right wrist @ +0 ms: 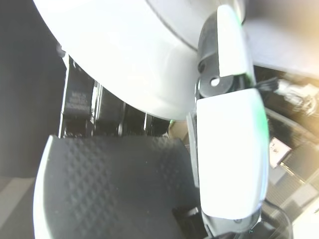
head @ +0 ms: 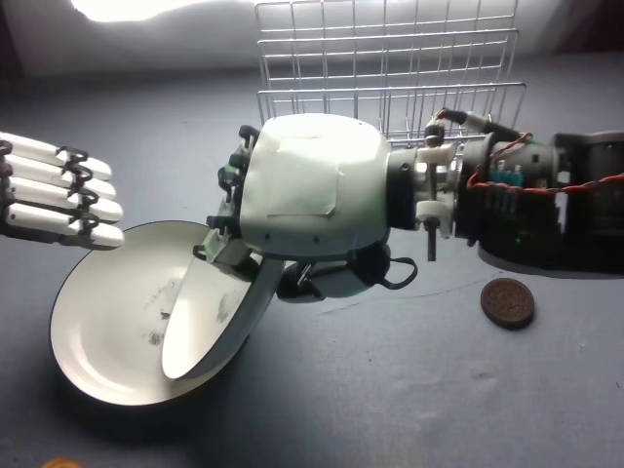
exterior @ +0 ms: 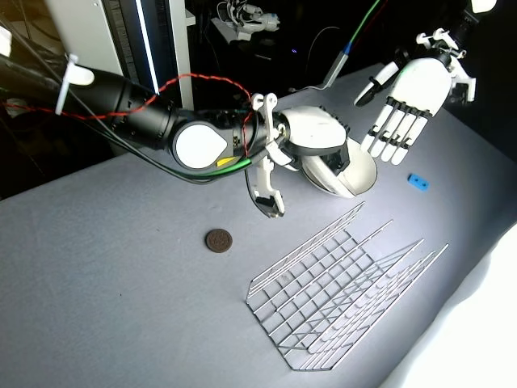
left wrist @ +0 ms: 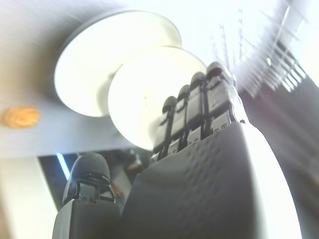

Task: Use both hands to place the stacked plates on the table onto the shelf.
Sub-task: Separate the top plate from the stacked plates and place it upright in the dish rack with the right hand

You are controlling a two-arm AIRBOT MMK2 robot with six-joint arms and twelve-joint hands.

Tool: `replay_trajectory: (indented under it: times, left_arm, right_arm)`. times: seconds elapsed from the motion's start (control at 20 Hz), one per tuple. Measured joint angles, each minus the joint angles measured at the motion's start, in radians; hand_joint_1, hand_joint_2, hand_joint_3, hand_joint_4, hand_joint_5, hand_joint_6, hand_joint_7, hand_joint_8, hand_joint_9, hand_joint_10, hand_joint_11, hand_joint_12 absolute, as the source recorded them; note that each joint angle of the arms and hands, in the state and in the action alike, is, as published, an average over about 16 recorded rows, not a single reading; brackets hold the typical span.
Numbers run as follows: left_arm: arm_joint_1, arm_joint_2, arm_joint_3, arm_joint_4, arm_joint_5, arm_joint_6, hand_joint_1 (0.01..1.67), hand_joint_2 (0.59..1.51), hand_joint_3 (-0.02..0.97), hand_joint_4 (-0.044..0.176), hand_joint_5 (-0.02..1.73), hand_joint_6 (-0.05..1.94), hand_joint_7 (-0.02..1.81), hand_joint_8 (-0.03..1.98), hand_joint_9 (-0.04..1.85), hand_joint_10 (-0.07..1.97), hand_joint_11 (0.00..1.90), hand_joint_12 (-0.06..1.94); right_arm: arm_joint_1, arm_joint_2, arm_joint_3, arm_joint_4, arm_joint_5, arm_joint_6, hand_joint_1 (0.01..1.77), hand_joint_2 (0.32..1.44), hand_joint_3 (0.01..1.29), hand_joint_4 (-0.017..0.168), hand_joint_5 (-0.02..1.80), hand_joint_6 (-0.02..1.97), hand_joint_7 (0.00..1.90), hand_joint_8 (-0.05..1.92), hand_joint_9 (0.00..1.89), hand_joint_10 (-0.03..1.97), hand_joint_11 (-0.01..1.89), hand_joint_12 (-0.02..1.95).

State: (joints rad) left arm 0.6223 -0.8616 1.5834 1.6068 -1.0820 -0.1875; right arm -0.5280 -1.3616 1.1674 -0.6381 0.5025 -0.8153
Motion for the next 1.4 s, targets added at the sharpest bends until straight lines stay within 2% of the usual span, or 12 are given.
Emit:
replay_trajectory:
  times: [0.3,0.6,0.85,1.1,1.4]
  left_arm:
    - [-0.065,0.046,-0.009,0.038,0.017,-0.062,0.02,1.224,0.022,0.003,0.02,0.02,0.01,-0.02,0.02,0.01,0.01,-0.01]
    - [-0.124,0.073,-0.006,0.03,0.02,-0.116,0.02,1.224,0.022,0.003,0.02,0.02,0.02,-0.02,0.02,0.01,0.01,-0.01]
    - [-0.151,0.084,0.001,0.026,0.01,-0.15,0.02,1.224,0.021,0.003,0.02,0.02,0.02,-0.02,0.02,0.01,0.01,-0.01]
    - [-0.164,0.087,0.009,0.027,-0.011,-0.184,0.02,1.224,0.021,0.003,0.02,0.02,0.02,-0.01,0.02,0.01,0.01,-0.01]
    - [-0.169,0.087,0.016,0.031,-0.036,-0.211,0.02,1.225,0.021,0.003,0.02,0.02,0.02,-0.01,0.02,0.01,0.01,-0.01]
  right_arm:
    - [0.022,0.068,-0.061,0.015,-0.002,0.021,1.15,1.0,0.01,0.02,0.94,0.93,1.05,0.78,1.3,0.03,0.87,1.12]
    - [0.053,0.144,-0.124,0.024,-0.004,0.045,1.16,1.0,0.01,0.017,0.95,0.96,1.08,0.79,1.32,0.03,0.87,1.12]
    - [0.097,0.21,-0.169,0.033,-0.009,0.093,1.17,1.0,0.01,0.019,0.96,0.97,1.09,0.8,1.33,0.03,0.88,1.11]
    - [0.163,0.275,-0.203,0.036,-0.021,0.195,1.17,1.0,0.01,0.022,0.96,0.99,1.09,0.82,1.34,0.03,0.88,1.12]
    - [0.25,0.342,-0.203,-0.047,-0.031,0.44,1.17,1.0,0.01,0.022,0.95,1.01,1.09,0.83,1.34,0.03,0.87,1.13]
